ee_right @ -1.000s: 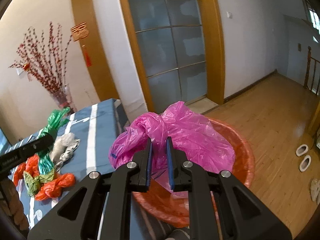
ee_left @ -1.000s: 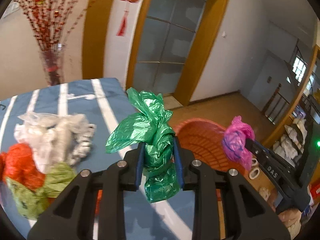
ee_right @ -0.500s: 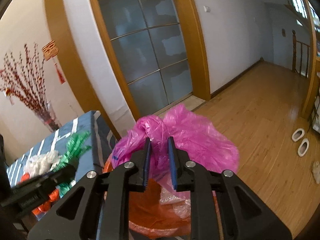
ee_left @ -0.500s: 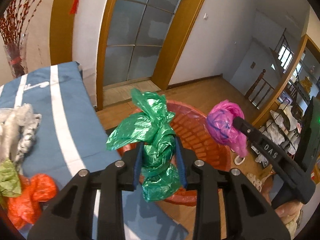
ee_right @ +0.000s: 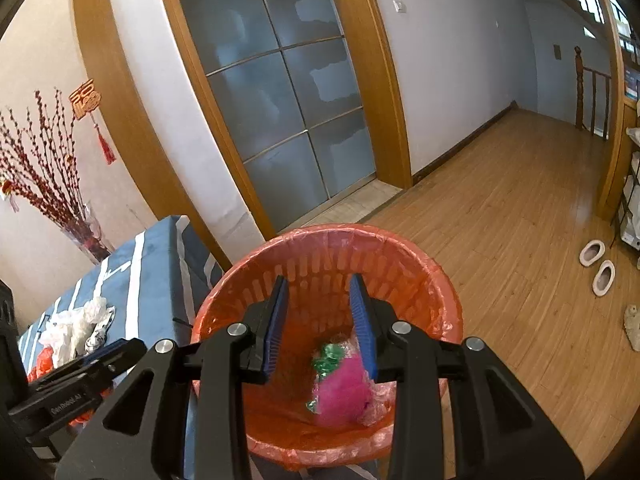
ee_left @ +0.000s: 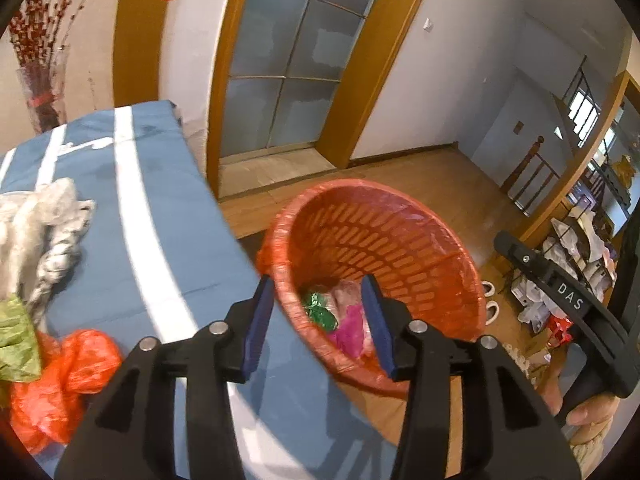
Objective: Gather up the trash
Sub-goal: 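Return both tools over the table toward the orange and paw-print bags, then grasp the orange bag with the right tool while the left tool grasps the green paw-print bag, then carry both bags over the wastebasket and open both tools, then withdraw both open tools from the wastebasket back over the table, then grasp the clear plastic bag with the right tool while the left tool grasps the large red bag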
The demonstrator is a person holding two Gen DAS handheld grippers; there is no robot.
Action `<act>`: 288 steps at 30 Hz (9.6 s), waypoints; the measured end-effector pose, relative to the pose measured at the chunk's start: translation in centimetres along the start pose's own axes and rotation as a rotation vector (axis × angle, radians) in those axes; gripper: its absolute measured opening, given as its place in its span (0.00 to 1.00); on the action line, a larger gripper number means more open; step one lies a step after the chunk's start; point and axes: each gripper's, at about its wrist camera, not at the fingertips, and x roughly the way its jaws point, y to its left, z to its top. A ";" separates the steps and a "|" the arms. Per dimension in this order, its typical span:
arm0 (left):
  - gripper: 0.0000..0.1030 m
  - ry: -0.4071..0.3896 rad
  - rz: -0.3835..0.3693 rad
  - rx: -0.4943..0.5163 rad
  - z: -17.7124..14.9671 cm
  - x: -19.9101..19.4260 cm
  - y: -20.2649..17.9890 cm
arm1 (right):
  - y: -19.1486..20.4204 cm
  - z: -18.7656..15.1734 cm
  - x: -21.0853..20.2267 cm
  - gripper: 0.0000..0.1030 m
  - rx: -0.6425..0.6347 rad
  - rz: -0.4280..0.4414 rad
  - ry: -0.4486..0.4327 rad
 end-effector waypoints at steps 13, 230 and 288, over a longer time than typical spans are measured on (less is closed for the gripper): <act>0.59 -0.117 0.247 -0.012 -3.3 -8.8 8.2 | 8.4 -2.5 -1.0 0.32 -0.173 0.138 0.033; 0.62 -0.213 0.514 -0.276 -5.2 -18.8 25.5 | 31.1 -7.4 6.0 0.31 -0.327 0.504 0.271; 0.62 -0.173 0.501 -0.274 -5.7 -16.9 24.6 | 28.1 -8.1 8.0 0.10 -0.426 0.386 0.247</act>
